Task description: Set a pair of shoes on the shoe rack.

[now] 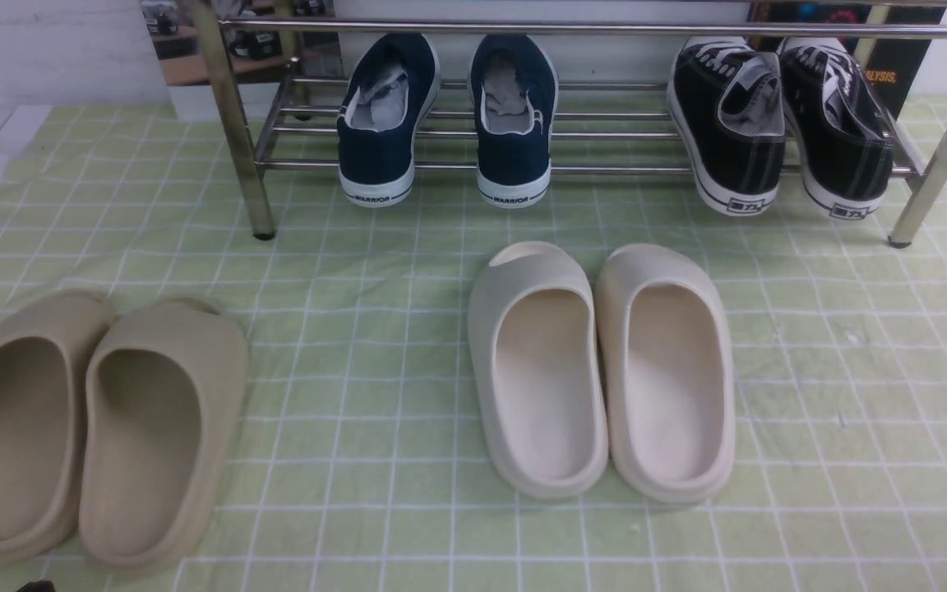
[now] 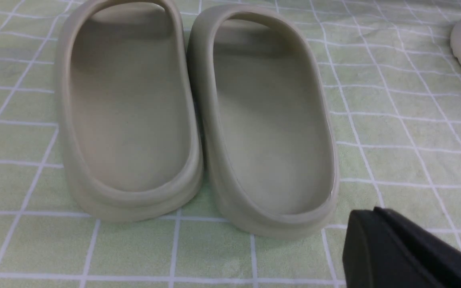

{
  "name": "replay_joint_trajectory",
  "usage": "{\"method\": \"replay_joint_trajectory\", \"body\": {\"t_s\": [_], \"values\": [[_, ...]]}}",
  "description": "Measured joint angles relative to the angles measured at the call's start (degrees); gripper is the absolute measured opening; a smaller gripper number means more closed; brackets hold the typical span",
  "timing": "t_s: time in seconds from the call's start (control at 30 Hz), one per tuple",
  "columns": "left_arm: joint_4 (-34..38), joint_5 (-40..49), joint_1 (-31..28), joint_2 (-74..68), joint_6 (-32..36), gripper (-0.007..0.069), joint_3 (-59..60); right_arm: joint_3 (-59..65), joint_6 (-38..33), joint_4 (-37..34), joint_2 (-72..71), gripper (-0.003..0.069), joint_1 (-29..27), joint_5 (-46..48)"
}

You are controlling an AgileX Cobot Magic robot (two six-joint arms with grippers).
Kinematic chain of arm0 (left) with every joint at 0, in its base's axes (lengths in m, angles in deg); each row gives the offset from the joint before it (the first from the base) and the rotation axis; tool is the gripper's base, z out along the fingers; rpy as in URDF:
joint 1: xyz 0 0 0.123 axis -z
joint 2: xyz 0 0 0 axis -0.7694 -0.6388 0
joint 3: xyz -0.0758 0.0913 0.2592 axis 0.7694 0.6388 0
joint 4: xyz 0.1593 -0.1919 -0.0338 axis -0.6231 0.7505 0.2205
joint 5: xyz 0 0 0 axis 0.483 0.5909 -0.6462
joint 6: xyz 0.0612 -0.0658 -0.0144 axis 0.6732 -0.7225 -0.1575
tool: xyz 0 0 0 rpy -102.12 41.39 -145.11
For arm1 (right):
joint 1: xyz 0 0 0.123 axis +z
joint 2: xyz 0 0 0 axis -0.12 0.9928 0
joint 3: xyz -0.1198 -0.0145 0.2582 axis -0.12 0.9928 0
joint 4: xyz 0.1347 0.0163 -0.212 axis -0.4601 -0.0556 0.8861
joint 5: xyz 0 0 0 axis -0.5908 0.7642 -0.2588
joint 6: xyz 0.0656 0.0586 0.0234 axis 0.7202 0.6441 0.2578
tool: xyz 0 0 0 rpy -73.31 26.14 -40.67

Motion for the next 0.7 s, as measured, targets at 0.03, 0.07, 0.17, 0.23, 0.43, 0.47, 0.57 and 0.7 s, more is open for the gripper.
{"method": "replay_joint_trajectory", "body": {"t_s": [0.03,0.07,0.17,0.23,0.43,0.47,0.57,0.7], "values": [[0.00,0.00,0.00,0.00,0.00,0.0000,0.00,0.00,0.00,0.00,0.00,0.0239,0.00,0.00],[0.00,0.00,0.00,0.00,0.00,0.0000,0.00,0.00,0.00,0.00,0.00,0.0239,0.00,0.00],[0.00,0.00,0.00,0.00,0.00,0.0004,0.00,0.00,0.00,0.00,0.00,0.0239,0.00,0.00],[0.00,0.00,0.00,0.00,0.00,0.0005,0.00,0.00,0.00,0.00,0.00,0.0239,0.00,0.00],[0.00,0.00,0.00,0.00,0.00,0.0007,0.00,0.00,0.00,0.00,0.00,0.0239,0.00,0.00],[0.00,0.00,0.00,0.00,0.00,0.0007,0.00,0.00,0.00,0.00,0.00,0.0239,0.00,0.00],[0.00,0.00,0.00,0.00,0.00,0.0007,0.00,0.00,0.00,0.00,0.00,0.0239,0.00,0.00],[0.00,0.00,0.00,0.00,0.00,0.0007,0.00,0.00,0.00,0.00,0.00,0.0239,0.00,0.00]]}}
